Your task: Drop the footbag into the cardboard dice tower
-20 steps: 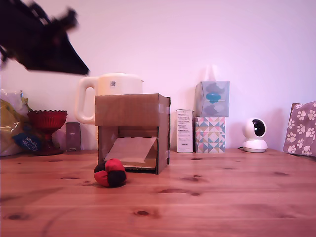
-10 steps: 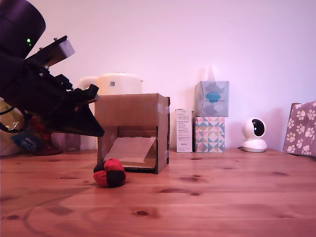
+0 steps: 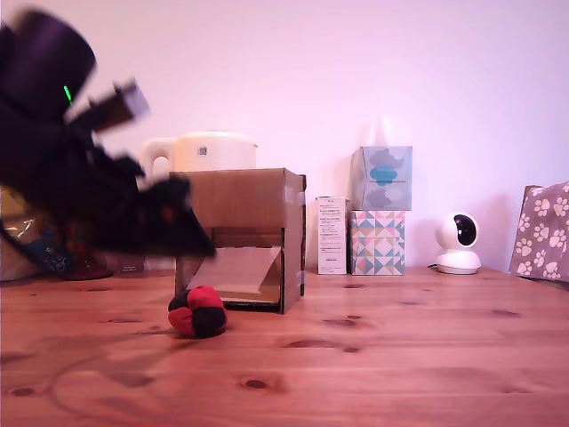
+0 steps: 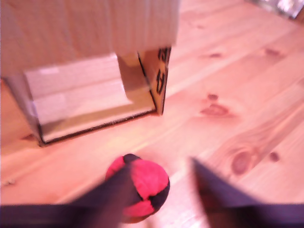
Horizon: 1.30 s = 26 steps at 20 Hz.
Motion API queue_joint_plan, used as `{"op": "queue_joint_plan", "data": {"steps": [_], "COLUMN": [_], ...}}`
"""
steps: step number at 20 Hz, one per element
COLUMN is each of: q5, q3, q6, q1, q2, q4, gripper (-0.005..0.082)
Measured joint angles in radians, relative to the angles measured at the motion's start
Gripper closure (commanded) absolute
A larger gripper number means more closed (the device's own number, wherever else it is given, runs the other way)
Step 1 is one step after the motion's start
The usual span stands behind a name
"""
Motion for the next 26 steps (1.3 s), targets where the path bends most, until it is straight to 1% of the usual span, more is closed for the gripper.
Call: {"op": "queue_joint_plan", "data": {"steps": [2,7,9,10,11,12,15,16,17,19,21,23,26], "q5": [-0.003,-0.025,-0.042,-0.050,-0.057,-0.062,-0.065,-0.065,-0.065,-0.065,-0.066,-0.066,-0.067], "q3": [0.016,0.166,0.175,0.175,0.174,0.174,0.174,0.174,0.174,0.174,0.174,0.174,0.173], "q6": [0.011,0.039,0.041,0.041,0.041,0.041,0.041,0.041,0.041,0.041,0.041,0.039,0.016], "q1": [0.000,0.000,0.000,0.000,0.000,0.000,0.000,0.000,0.000,0.000,0.000,0.000,0.000], "q2": [0.048,0.177,0.211,0.228,0.239,0.241,0.241,0.241,0.241,0.236,0.209,0.132,-0.074], "q4": [0.000,-0.033,-0.050,-0.065,-0.084,-0.106,-0.113,-0.113,-0.112,-0.110,-0.147,-0.243,-0.395], "gripper": [-0.0013,-0.0011,0.0014,0.0059,0.0131,0.0226,0.0523,0.0589,0.0612,0.0614,0.0614,0.0614,0.0614]}}
